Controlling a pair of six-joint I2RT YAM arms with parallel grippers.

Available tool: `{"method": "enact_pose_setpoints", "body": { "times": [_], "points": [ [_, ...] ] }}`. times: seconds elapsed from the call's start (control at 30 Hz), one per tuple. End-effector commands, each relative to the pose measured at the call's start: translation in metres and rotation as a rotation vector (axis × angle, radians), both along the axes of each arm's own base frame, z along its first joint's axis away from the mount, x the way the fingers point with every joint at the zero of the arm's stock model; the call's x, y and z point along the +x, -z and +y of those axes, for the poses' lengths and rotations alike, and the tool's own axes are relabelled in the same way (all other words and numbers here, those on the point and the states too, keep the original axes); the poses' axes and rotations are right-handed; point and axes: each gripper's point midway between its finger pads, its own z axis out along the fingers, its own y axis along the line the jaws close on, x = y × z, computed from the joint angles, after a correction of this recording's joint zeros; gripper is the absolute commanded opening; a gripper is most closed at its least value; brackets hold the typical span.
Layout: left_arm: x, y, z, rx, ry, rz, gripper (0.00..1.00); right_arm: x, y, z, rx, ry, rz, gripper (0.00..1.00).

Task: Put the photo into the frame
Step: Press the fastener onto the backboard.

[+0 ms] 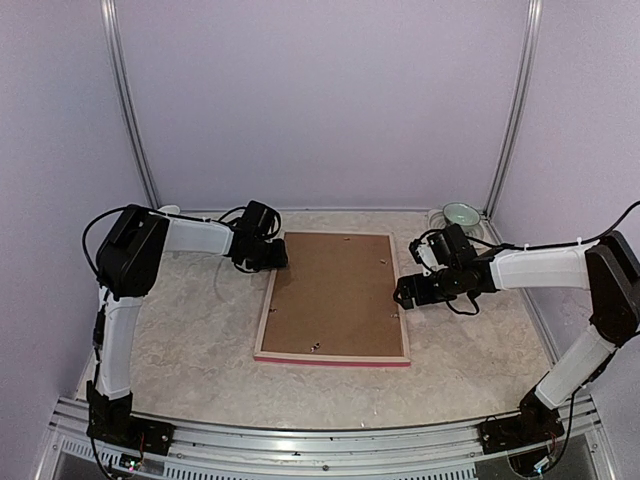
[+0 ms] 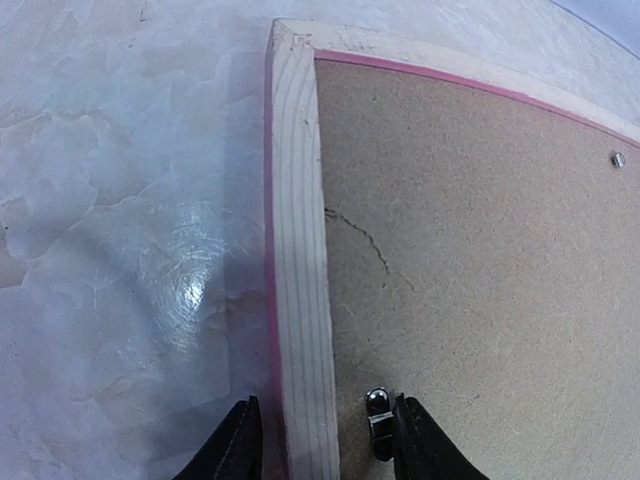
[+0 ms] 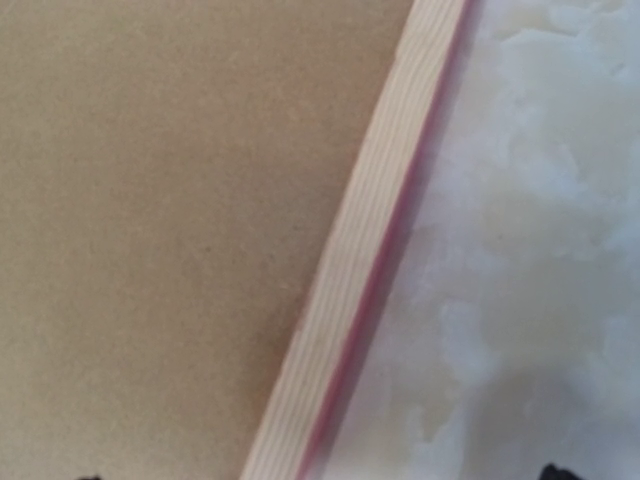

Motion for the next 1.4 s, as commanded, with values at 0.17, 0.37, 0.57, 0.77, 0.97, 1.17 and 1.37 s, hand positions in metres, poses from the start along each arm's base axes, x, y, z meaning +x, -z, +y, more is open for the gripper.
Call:
{"method": "enact_pose_setpoints", "body": {
  "times": [0.17,0.37,0.57,0.77,0.97,1.17,1.37],
  "points": [
    [-0.0184,0.0384,0.0135,0.038,0.003,0.1,0.3,0.0014,0.0015,-0.0041,0.005,0.018,0.002,0.95],
    [-0.0196,0.0384,0.0134,0.03,0.005,0.102,0.25,0.001,0.0011,-0.0049,0.004,0.02,0.001,0.95],
    [-0.02,0.038,0.0135,0.028,0.005,0.102,0.23,0.0009,0.0006,-0.0046,0.006,0.019,0.001,0.95],
    [-0.0192,0.0382,0.015,0.027,-0.005,0.101,0.18,0.0009,0.0002,-0.0041,0.007,0.018,0.001,0.95],
    [-0.0201,0.0379,0.016,0.025,-0.01,0.103,0.15,0.0014,0.0003,-0.0043,0.004,0.016,0.0,0.95],
    [-0.0213,0.0368,0.0169,0.019,-0.016,0.106,0.15,0.002,0.0001,-0.0038,0.004,0.016,0.001,0.95],
    [-0.0249,0.0339,0.0194,0.014,-0.026,0.105,0.12,0.0024,-0.0001,-0.0039,0.001,0.015,0.001,0.95]
  ]
}}
